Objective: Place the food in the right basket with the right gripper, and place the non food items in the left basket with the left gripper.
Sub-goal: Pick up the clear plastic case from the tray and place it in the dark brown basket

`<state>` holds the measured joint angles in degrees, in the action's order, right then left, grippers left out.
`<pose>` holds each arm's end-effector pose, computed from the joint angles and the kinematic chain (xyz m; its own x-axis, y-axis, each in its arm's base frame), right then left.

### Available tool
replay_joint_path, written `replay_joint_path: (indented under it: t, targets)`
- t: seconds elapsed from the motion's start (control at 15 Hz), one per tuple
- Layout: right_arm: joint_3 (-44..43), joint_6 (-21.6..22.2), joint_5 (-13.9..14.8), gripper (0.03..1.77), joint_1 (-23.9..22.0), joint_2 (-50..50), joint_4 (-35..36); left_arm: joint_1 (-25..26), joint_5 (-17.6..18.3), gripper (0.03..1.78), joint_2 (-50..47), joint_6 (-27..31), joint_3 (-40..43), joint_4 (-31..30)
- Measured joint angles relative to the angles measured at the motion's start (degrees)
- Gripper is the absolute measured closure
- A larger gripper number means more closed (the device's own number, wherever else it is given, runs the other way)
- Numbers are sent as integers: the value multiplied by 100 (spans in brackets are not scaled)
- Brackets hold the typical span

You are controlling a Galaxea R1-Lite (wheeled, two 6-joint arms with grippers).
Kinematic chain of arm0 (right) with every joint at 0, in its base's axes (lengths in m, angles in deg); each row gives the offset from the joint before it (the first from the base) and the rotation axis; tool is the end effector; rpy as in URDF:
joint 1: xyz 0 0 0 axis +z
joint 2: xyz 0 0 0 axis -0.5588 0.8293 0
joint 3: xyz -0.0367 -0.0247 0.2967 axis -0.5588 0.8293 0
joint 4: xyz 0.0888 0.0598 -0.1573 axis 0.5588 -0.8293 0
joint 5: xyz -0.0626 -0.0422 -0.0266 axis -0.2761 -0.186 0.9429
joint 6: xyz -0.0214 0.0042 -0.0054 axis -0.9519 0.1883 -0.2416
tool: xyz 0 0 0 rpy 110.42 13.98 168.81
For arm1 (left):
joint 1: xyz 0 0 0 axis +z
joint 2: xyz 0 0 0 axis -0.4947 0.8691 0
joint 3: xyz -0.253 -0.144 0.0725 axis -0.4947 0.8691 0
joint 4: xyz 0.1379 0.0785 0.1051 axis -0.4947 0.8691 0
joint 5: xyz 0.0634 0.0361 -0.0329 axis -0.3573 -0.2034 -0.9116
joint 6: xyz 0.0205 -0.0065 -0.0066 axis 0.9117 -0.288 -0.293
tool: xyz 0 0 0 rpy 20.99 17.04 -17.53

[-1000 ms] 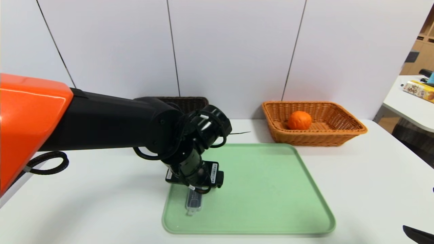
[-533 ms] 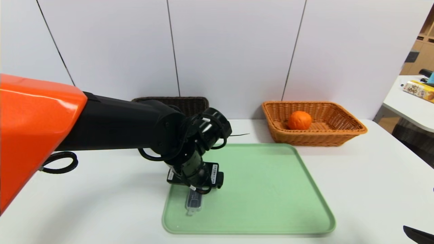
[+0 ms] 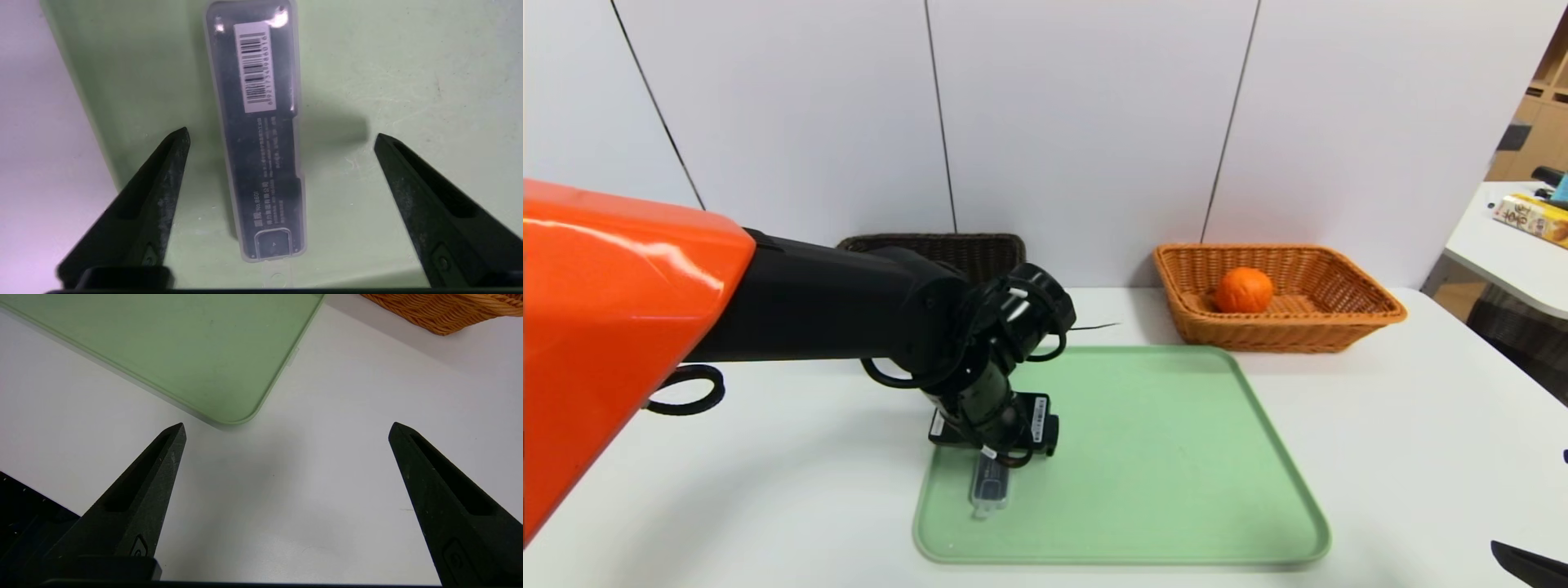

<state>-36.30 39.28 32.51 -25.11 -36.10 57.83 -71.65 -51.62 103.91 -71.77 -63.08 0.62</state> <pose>0.0585 0.0134 0.2165 0.8080 0.3186 -0.4956 -0.4433 0.8828 -0.1552 0.2777 -0.2463 0.1476 0.3858 -0.1813 -0.9046 0.1527 0.9795 -0.1312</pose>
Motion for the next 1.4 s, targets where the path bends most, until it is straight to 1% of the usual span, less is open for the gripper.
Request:
replay_joint_path:
  t: [0.13, 0.27, 0.33, 0.47, 0.8, 0.93, 1.07, 1.27, 1.4]
  targets:
    - [-11, -2, 1, 9, 0, 13, 2, 7, -30, 67, 18, 0, 35, 0]
    - [-17, 2, 4, 9, 0, 13, 0, 7, -126, 91, 40, -1, 99, -2]
    - [-17, 0, 4, 9, 0, 9, 0, 7, -173, 99, 44, -4, 122, -6]
    - [-20, 2, 4, 9, 0, 2, 0, 7, -265, 125, 43, 0, 160, -4]
    - [-24, 7, 6, 9, 0, -11, -2, 5, -485, 125, -54, 46, 226, -4]
    - [-15, 7, 6, 9, 0, -13, -6, 2, -505, 125, -232, 179, 218, 27]
    - [-6, 5, 4, 9, 0, -13, -2, -96, -622, 125, -552, 471, 177, 13]
    - [-6, 2, 0, 9, 0, -4, -2, -349, -940, 125, -1101, 951, 88, 66]
    - [-6, 0, 1, 9, 0, -4, -2, -455, -1001, 125, -1479, 1369, 0, 105]
